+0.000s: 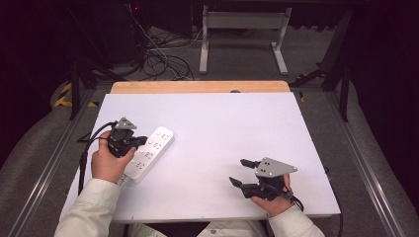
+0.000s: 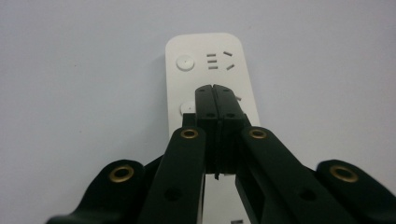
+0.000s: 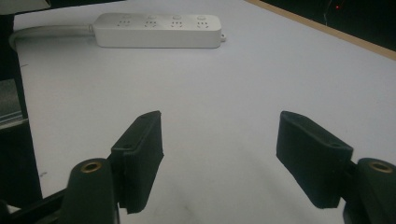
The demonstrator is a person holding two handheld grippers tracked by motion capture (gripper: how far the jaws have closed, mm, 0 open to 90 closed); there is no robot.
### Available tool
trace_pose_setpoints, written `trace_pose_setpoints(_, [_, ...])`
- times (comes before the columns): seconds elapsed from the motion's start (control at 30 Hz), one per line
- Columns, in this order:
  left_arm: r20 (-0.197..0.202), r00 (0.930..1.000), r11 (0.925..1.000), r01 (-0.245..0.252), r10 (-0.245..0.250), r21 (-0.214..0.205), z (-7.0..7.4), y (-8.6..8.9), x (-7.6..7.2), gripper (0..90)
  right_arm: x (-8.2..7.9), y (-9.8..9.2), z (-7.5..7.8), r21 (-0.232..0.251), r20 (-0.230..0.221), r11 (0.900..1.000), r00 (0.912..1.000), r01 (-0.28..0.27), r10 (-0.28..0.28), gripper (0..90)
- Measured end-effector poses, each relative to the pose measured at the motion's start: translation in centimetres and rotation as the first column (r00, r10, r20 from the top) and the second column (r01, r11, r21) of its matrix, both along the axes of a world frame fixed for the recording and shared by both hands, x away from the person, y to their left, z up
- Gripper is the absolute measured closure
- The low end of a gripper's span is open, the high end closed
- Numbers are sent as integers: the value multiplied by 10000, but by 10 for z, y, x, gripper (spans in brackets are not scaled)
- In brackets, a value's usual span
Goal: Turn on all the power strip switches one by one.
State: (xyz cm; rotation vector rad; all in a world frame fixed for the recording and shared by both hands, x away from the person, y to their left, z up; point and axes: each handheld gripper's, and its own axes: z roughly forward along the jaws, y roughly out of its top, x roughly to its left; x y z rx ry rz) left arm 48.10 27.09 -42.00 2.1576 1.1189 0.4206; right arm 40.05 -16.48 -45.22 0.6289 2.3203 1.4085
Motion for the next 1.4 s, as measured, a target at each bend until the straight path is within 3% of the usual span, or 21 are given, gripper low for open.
trace_pose_setpoints(0.3, [-411, 9991, 9994, -145, 132, -315, -9, -6, 20, 900, 1, 0, -1, -19, -15, 10000, 10000, -8, 8, 322])
trace_pose_setpoints(0.6, [-781, 9964, 9991, -357, 337, -247, -21, -9, 32, 900, 1, 0, -1, -16, -44, 10000, 10000, -5, 5, 322])
trace_pose_setpoints(0.93, [-836, 9954, 9989, -446, 459, 171, -26, -10, 35, 900, 1, 0, -1, -12, -81, 10000, 10000, -5, 5, 319])
trace_pose_setpoints(1.27, [-917, 9951, 9993, -355, 367, 146, -26, -10, 35, 900, 1, -1, -1, -11, -87, 10000, 10000, 46, -46, 317])
trace_pose_setpoints(1.4, [-1183, 9925, 9995, -302, 299, -4, -26, -8, 37, 900, 2, -1, -1, -19, -111, 10000, 9999, 96, -96, 317])
